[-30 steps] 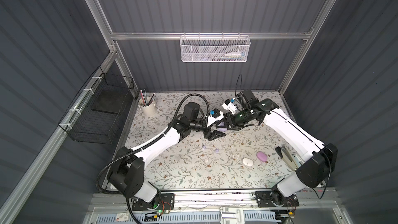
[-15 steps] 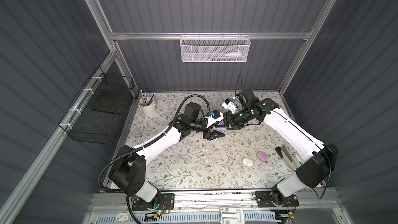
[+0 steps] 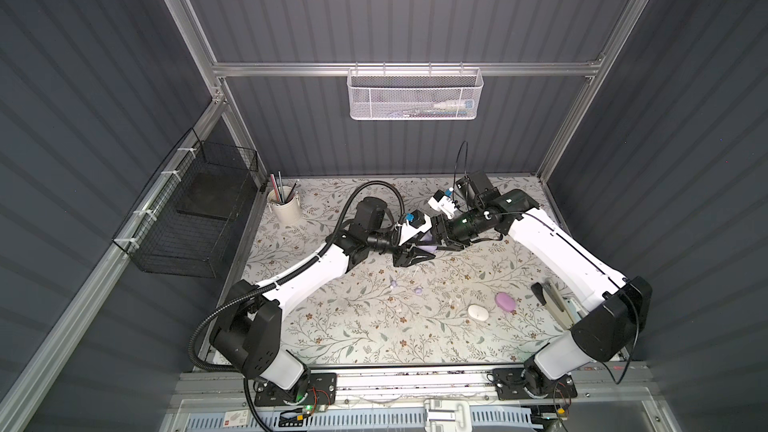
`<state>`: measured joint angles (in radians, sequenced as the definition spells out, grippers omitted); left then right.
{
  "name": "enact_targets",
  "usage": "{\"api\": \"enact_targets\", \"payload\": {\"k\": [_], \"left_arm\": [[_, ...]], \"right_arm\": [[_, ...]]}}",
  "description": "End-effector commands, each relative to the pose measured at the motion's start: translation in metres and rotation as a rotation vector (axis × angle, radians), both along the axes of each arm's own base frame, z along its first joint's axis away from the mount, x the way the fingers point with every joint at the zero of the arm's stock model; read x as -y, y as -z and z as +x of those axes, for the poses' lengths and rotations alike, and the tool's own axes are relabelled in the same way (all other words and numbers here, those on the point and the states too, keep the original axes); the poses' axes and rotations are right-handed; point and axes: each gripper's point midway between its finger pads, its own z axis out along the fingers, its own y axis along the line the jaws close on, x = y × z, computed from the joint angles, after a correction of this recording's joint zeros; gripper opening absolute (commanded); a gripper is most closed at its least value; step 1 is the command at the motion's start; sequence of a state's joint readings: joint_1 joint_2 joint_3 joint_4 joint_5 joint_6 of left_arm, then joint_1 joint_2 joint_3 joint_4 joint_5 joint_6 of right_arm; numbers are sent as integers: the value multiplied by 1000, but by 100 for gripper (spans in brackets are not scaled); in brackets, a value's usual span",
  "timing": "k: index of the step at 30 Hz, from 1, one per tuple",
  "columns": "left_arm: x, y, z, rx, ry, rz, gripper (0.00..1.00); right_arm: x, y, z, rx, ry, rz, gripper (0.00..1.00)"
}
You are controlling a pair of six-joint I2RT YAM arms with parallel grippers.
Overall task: Insert wireless bluetooth earbuds into charging case
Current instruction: Pass the charging case.
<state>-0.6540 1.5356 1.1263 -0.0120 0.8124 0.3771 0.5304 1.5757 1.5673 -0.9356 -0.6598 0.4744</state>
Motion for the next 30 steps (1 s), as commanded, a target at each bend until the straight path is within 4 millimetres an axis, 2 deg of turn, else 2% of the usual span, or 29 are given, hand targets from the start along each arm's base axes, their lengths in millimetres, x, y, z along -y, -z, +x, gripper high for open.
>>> {"api": "enact_targets", "payload": {"k": [1, 9, 18, 27, 30], "left_arm": [[-1, -14, -7, 17, 10, -27, 51], [-4, -4, -14, 16, 37, 16, 56], [-4, -15, -12, 47, 18, -12, 52], [-3, -16, -10, 38, 13, -16, 41], [-3, -15, -10, 31, 12, -14, 37]], "right_arm": [[-4, -11, 1, 10, -4, 29, 56], [-6, -14, 0, -3, -10, 38, 56], [-6, -10, -1, -19, -18, 27, 55], [-5, -9, -2, -24, -18, 26, 56], [-5, -12, -2, -20, -18, 31, 62]]}}
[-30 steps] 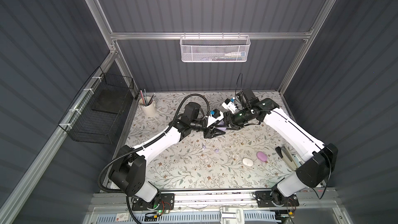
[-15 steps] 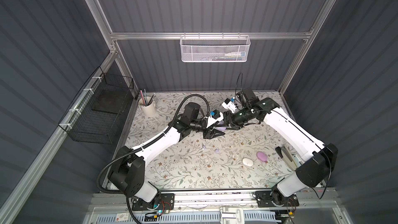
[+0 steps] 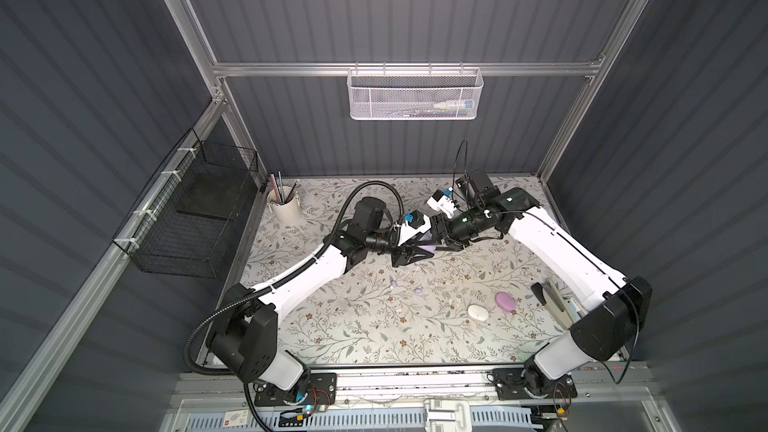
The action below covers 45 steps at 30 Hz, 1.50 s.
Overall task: Insert wireless bluetooth earbuds into charging case
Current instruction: Pass the charging case, then open the charging case.
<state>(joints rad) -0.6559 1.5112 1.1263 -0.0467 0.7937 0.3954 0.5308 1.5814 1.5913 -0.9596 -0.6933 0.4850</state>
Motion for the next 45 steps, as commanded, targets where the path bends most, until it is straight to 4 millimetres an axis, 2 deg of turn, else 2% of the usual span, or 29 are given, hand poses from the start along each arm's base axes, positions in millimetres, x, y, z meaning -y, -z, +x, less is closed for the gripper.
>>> {"api": "enact_targets", "payload": {"k": [1, 3, 6, 13, 16, 18, 20, 23, 25, 33, 45], "left_arm": [[1, -11, -8, 12, 19, -27, 36], [0, -11, -8, 11, 18, -26, 34], [-1, -9, -9, 3, 13, -25, 33], [0, -6, -8, -38, 10, -31, 31], [2, -8, -8, -55, 12, -38, 30], [3, -12, -9, -73, 22, -46, 29], [4, -14, -11, -94, 33, -47, 29], [4, -14, -16, -130, 59, -38, 29], [3, -13, -19, -144, 71, -30, 29], [1, -18, -26, -162, 95, -35, 28], [-2, -28, -30, -150, 96, -52, 27]], "right_arm": [[-2, -5, 3, 7, -8, 6, 66], [1, -7, 2, 20, -1, 5, 80], [11, -13, 3, 40, 26, 15, 91], [27, -22, -1, 70, 53, 35, 97], [41, -10, -4, 81, 64, -8, 97], [57, 7, -5, 155, 55, -86, 98], [62, 13, -10, 257, 12, -91, 98], [60, -1, -19, 479, -56, -59, 98], [58, -9, -24, 556, -90, -66, 99], [40, -14, -21, 621, -156, -125, 96], [35, -13, -9, 607, -135, -145, 94]]}}
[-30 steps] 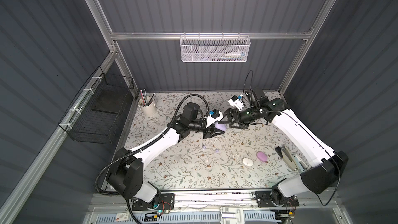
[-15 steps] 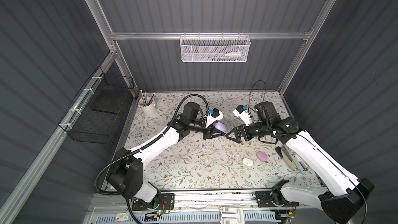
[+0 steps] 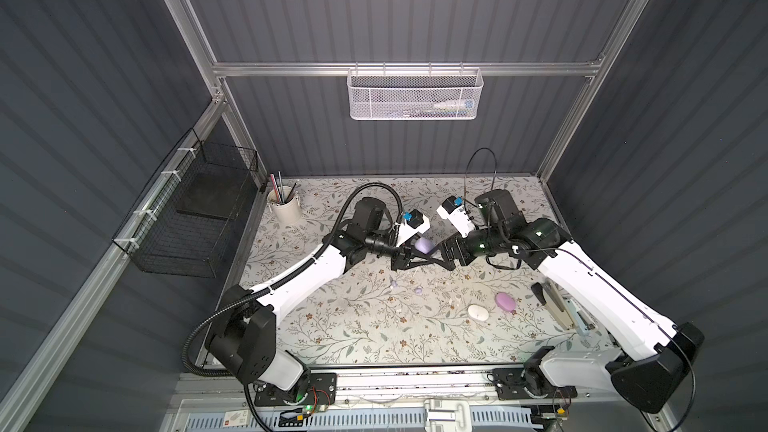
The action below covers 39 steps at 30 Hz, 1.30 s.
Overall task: Insert wireless bluetooth earbuds into charging case
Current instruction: Open the charging case.
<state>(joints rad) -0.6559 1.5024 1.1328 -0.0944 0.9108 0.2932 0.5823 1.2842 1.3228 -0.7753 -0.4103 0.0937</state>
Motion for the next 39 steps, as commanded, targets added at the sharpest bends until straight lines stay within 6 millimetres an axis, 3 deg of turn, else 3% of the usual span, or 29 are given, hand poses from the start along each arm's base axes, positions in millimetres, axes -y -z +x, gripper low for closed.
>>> {"api": "enact_targets", "payload": {"k": [1, 12, 19, 29, 39], "left_arm": [[-2, -22, -9, 9, 26, -34, 27], [-7, -27, -17, 11, 35, -38, 26], [-8, -29, -20, 9, 35, -44, 25], [-10, -31, -24, -1, 37, -53, 25], [-10, -30, -24, -6, 19, -53, 25]], "right_arm": [[-1, -7, 6, 25, 16, 3, 93], [17, 10, 30, 32, 137, -139, 90], [30, 4, 48, 39, 247, -150, 90], [26, -10, 60, 39, 277, -120, 91], [23, -22, 57, 23, 272, -78, 93]]}}
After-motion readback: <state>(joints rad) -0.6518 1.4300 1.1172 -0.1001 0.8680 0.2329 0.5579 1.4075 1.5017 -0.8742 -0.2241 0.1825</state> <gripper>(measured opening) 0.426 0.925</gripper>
